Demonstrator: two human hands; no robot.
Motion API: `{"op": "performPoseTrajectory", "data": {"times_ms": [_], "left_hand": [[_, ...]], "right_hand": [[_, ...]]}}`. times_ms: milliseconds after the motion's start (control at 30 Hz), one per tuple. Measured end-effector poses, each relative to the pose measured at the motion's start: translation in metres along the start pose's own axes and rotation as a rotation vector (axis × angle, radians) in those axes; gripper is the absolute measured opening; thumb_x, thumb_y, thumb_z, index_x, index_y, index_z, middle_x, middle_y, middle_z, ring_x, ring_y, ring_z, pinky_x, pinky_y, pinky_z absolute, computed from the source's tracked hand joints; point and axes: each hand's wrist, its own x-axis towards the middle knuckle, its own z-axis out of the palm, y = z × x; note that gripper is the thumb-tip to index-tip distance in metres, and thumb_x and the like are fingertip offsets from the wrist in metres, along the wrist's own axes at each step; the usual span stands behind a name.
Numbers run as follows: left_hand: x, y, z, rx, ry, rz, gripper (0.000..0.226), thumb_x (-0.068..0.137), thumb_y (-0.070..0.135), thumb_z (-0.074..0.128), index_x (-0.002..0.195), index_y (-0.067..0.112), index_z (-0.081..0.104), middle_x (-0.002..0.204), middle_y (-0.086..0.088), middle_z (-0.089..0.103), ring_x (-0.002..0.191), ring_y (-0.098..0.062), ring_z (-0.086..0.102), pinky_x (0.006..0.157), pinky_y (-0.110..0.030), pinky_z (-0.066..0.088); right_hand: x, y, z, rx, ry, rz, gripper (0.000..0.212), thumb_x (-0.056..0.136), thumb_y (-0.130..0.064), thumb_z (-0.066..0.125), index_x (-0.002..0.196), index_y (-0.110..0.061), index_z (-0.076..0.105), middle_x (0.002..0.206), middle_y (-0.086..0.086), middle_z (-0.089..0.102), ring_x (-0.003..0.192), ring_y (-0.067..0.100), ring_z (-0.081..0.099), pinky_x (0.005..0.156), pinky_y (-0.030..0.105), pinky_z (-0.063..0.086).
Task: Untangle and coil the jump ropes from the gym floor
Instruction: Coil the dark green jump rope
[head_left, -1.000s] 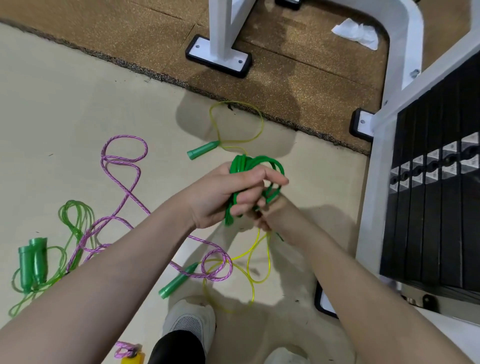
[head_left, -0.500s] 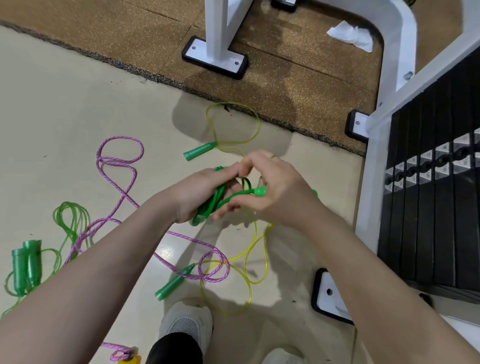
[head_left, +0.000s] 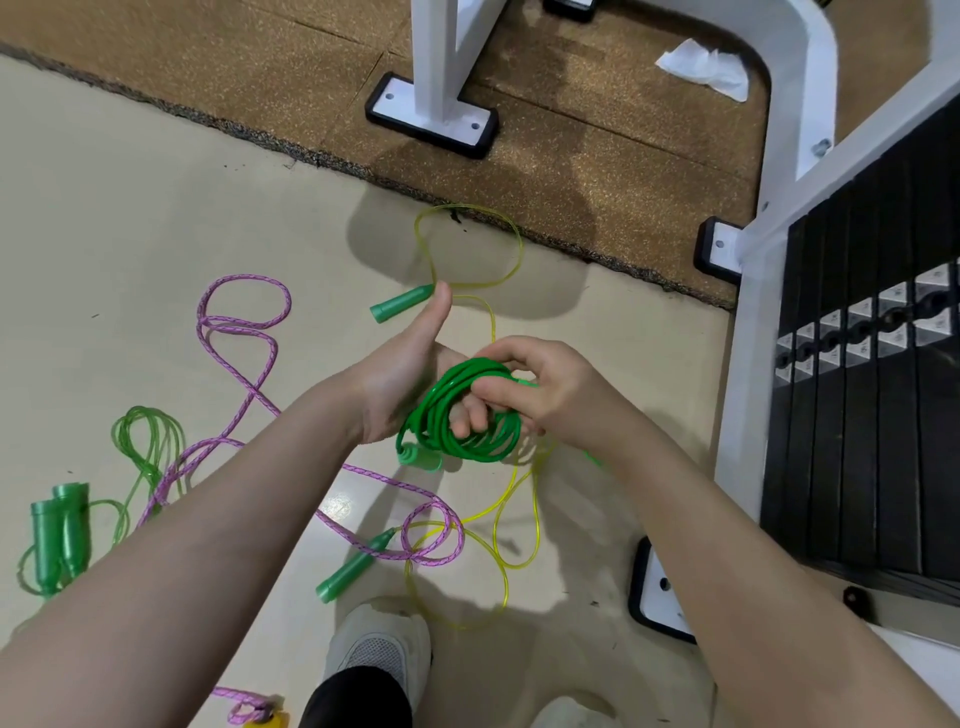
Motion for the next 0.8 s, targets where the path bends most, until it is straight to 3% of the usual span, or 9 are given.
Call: {"op": "performPoseTrajectory", "data": {"times_ms": [33, 100, 233, 333, 433, 533, 600, 700, 800], "left_hand": [[0.003, -0.003, -0.005, -0.071, 0.089, 0.061, 0.093, 0.088, 0.069, 0.007, 0.064, 0.001, 0.067, 0.052, -0.014, 0.061, 0.042, -0.019, 0.054, 0.046, -0.02, 0.044], [0.004, -0.006, -0.011, -0.208, 0.208, 0.171, 0.076, 0.095, 0.056, 0.018, 0.071, 0.002, 0.065, 0.056, -0.011, 0.064, 0.05, -0.018, 0.059, 0.059, -0.025, 0.045], [0.001, -0.014, -0.006, -0.291, 0.138, 0.273, 0.06, 0.091, 0.05, 0.026, 0.073, 0.021, 0.076, 0.067, 0.003, 0.069, 0.081, -0.017, 0.059, 0.083, -0.033, 0.042], [0.006, -0.023, 0.001, -0.359, 0.096, 0.352, 0.048, 0.087, 0.053, 0.034, 0.101, 0.021, 0.067, 0.093, 0.001, 0.067, 0.094, -0.021, 0.059, 0.091, -0.038, 0.044], [0.009, -0.028, 0.013, -0.36, 0.092, 0.391, 0.057, 0.086, 0.062, 0.031, 0.113, 0.019, 0.056, 0.104, -0.001, 0.065, 0.083, -0.017, 0.065, 0.082, -0.032, 0.052], [0.009, -0.024, 0.027, -0.195, 0.252, 0.414, 0.044, 0.086, 0.053, 0.045, 0.105, 0.015, 0.055, 0.086, 0.002, 0.064, 0.058, -0.012, 0.058, 0.055, -0.023, 0.045], [0.01, -0.024, 0.03, -0.048, 0.372, 0.435, 0.029, 0.085, 0.04, 0.056, 0.098, 0.014, 0.055, 0.077, 0.006, 0.065, 0.061, -0.009, 0.059, 0.058, -0.021, 0.045], [0.013, -0.025, 0.033, -0.068, 0.44, 0.409, 0.009, 0.089, 0.025, 0.061, 0.086, 0.017, 0.058, 0.07, 0.01, 0.067, 0.066, -0.003, 0.062, 0.061, -0.015, 0.048], [0.015, -0.028, 0.033, -0.134, 0.478, 0.343, 0.016, 0.084, 0.019, 0.066, 0.093, 0.008, 0.059, 0.082, -0.005, 0.066, 0.077, -0.018, 0.063, 0.069, -0.027, 0.055]], "right_hand": [[-0.001, 0.001, -0.002, 0.019, 0.047, 0.019, 0.004, 0.089, -0.013, 0.061, 0.092, -0.015, 0.063, 0.073, -0.002, 0.058, 0.046, 0.005, 0.045, 0.042, 0.017, 0.038], [-0.002, 0.001, -0.009, 0.182, 0.12, 0.068, 0.011, 0.092, -0.012, 0.056, 0.082, -0.012, 0.06, 0.071, 0.001, 0.053, 0.036, 0.004, 0.04, 0.04, 0.017, 0.037], [-0.005, 0.001, -0.019, 0.501, 0.137, 0.04, 0.017, 0.097, -0.016, 0.046, 0.085, -0.01, 0.056, 0.076, 0.002, 0.05, 0.034, 0.004, 0.027, 0.04, 0.019, 0.036], [-0.004, 0.002, -0.02, 0.63, 0.147, 0.031, 0.018, 0.097, -0.022, 0.043, 0.09, -0.01, 0.056, 0.075, -0.001, 0.05, 0.034, 0.002, 0.025, 0.04, 0.017, 0.034], [-0.002, 0.003, -0.019, 0.703, 0.191, 0.044, 0.02, 0.097, -0.023, 0.04, 0.088, -0.011, 0.054, 0.074, -0.002, 0.05, 0.032, 0.002, 0.026, 0.039, 0.016, 0.035], [0.0, 0.005, -0.014, 0.599, 0.278, 0.103, 0.022, 0.098, -0.023, 0.044, 0.084, -0.013, 0.057, 0.072, 0.0, 0.05, 0.036, 0.004, 0.032, 0.039, 0.016, 0.036], [0.002, 0.005, -0.01, 0.533, 0.342, 0.143, 0.023, 0.097, -0.023, 0.047, 0.08, -0.012, 0.058, 0.068, 0.002, 0.049, 0.036, 0.005, 0.038, 0.038, 0.016, 0.037], [0.005, 0.007, -0.003, 0.449, 0.365, 0.206, 0.023, 0.097, -0.023, 0.047, 0.083, -0.008, 0.058, 0.071, 0.006, 0.048, 0.03, 0.002, 0.039, 0.039, 0.019, 0.037], [0.006, 0.015, 0.004, 0.343, 0.358, 0.241, 0.026, 0.098, -0.026, 0.046, 0.082, -0.01, 0.059, 0.073, 0.005, 0.052, 0.033, 0.005, 0.044, 0.045, 0.025, 0.039]]}}
